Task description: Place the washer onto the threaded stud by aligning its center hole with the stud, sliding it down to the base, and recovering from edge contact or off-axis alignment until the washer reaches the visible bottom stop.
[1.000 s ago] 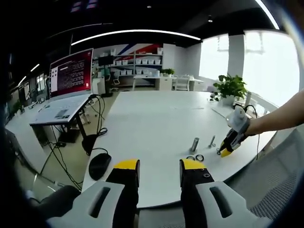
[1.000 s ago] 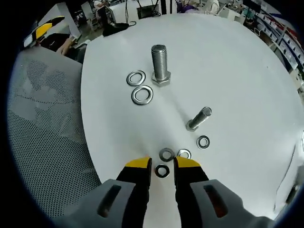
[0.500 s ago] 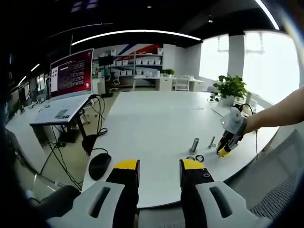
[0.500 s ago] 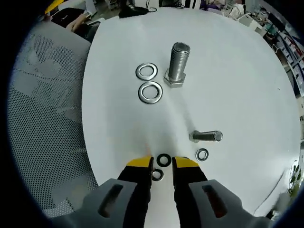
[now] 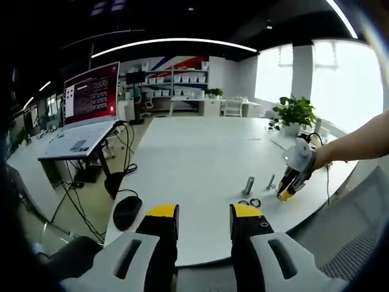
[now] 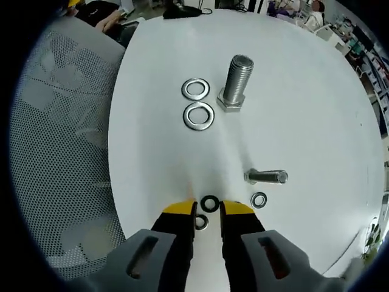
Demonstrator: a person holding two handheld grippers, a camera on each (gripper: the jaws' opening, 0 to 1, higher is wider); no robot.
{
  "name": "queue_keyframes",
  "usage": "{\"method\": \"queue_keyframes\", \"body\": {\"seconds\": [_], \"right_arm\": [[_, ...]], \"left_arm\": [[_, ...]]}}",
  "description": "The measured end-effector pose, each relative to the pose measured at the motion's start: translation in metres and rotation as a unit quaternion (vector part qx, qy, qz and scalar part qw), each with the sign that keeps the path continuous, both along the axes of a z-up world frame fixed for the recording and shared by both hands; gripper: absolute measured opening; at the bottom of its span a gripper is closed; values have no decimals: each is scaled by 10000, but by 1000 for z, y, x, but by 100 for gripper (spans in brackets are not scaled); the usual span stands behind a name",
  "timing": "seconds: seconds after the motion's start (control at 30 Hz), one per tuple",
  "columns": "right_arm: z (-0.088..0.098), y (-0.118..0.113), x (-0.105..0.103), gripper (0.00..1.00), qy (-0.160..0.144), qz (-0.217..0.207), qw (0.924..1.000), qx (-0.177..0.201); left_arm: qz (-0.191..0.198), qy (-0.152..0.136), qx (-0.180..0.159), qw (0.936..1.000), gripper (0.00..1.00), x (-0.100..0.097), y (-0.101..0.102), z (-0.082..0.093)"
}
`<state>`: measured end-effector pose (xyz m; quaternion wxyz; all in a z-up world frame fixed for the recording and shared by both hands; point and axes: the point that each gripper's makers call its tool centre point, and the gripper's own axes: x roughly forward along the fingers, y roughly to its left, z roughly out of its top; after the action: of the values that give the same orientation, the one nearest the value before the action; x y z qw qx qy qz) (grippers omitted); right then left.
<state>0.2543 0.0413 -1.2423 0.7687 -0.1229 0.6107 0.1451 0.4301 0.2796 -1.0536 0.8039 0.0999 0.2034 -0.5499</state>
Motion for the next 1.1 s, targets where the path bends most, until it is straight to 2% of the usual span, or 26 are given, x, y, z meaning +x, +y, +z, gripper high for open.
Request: {"method": "queue_keyframes", "body": {"seconds": [0.53,0.9,1.03,1.1], "right_arm": [[0,1,-1,15,103,125,9998,-124],[2,1,-2,14,89,-168,9998,-1],[10,2,1,14,-26,-218,9997,110],[23,2,1,14,-72,-254,9996,121]], "left_arm": [[17,-4,-15,10000,31,4,1,-1],[1,6,18,10000,31,3,2,-3],[0,7,27,10000,31,3,2,-3],[-1,8,31,10000,31,4,2,-3]]}}
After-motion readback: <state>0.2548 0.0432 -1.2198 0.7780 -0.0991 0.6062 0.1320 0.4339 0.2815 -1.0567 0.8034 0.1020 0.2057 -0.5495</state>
